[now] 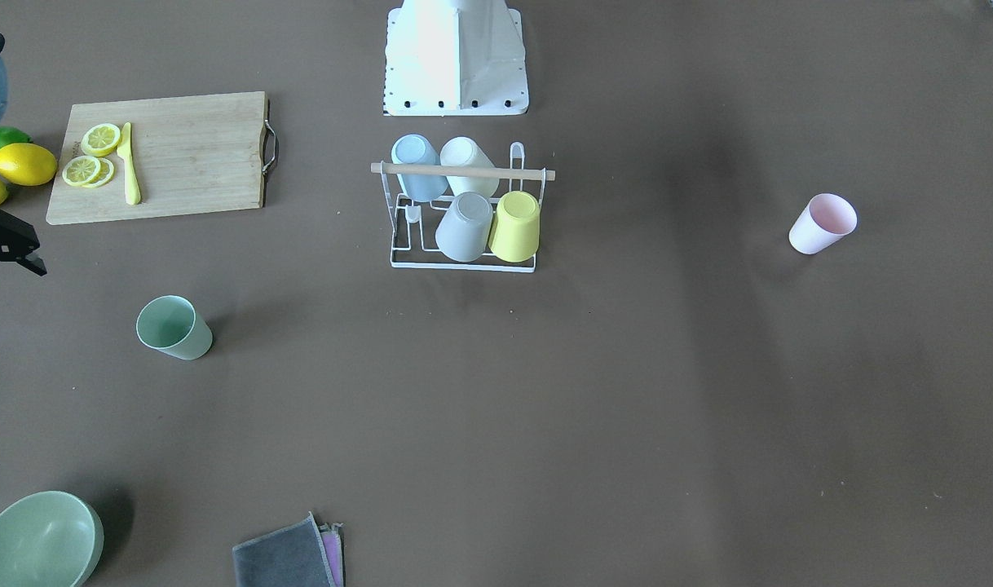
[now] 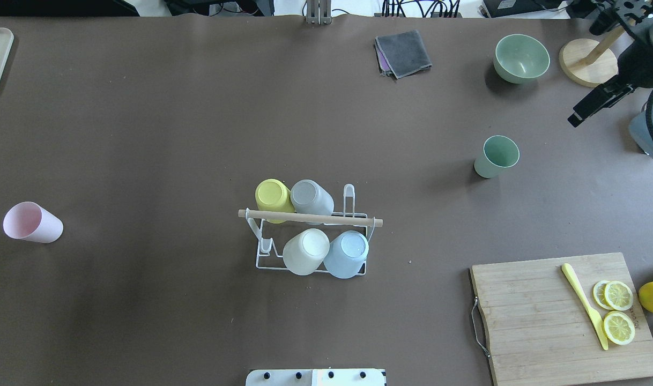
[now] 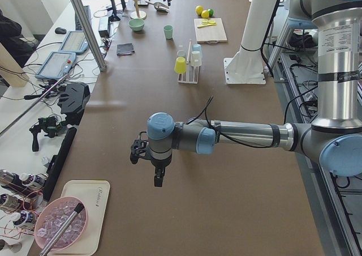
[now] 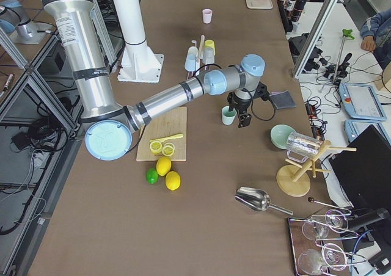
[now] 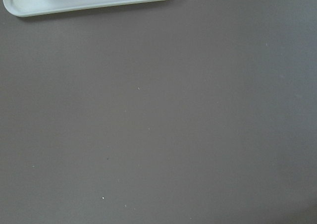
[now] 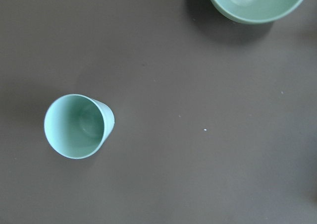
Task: Place cup on cup holder
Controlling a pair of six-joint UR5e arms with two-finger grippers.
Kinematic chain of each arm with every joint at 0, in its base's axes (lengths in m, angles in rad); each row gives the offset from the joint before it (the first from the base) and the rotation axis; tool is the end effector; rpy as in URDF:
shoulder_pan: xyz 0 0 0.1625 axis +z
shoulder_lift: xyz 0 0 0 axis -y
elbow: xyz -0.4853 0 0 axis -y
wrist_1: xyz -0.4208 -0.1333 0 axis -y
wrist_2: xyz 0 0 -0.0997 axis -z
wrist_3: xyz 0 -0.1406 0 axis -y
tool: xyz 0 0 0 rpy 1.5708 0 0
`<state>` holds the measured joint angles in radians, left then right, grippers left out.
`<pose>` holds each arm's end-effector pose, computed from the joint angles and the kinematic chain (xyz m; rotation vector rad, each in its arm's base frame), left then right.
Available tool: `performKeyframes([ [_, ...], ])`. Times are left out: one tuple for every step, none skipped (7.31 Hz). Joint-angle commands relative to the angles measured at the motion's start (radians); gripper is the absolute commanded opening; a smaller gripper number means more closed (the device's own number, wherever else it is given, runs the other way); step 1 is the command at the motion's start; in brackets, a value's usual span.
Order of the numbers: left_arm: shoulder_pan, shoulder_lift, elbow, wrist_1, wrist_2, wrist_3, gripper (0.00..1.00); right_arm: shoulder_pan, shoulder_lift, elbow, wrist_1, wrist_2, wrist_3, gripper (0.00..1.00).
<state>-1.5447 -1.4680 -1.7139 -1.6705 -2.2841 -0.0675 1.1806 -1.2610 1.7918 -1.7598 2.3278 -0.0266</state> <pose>-0.0287 -0.4851 0.7196 0.1006 0.7175 0.0104 -0.2091 -0.6050 0.4746 0.1865 -0.8051 -0.5224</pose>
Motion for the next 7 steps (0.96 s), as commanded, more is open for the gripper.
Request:
performKeyframes([
  [0.0, 0.0, -0.001, 0.0, 0.0, 0.0, 0.98, -0.076, 0.067, -0.009, 0.002, -0.011, -0.001, 1.0],
  [0.0, 0.0, -0.001, 0.0, 0.0, 0.0, 0.98, -0.102, 0.092, -0.012, 0.0, -0.043, 0.001, 1.0],
  [0.0, 0.0, -0.001, 0.0, 0.0, 0.0, 0.98, -0.12, 0.109, -0.012, -0.001, -0.069, 0.022, 1.0],
  [0.0, 0.0, -0.001, 0.0, 0.0, 0.0, 0.98, -0.136, 0.117, -0.021, 0.0, -0.07, 0.048, 1.0],
  [0.0, 0.0, 0.0, -0.002, 0.0, 0.0, 0.98, -0.147, 0.145, -0.055, -0.003, -0.073, 0.05, 1.0],
  [0.0, 0.0, 0.0, -0.002, 0.0, 0.0, 0.98, -0.165, 0.17, -0.087, -0.003, -0.077, 0.051, 1.0],
  [0.0, 0.0, 0.0, -0.002, 0.0, 0.0, 0.98, -0.188, 0.21, -0.133, -0.026, -0.115, 0.051, 1.0],
])
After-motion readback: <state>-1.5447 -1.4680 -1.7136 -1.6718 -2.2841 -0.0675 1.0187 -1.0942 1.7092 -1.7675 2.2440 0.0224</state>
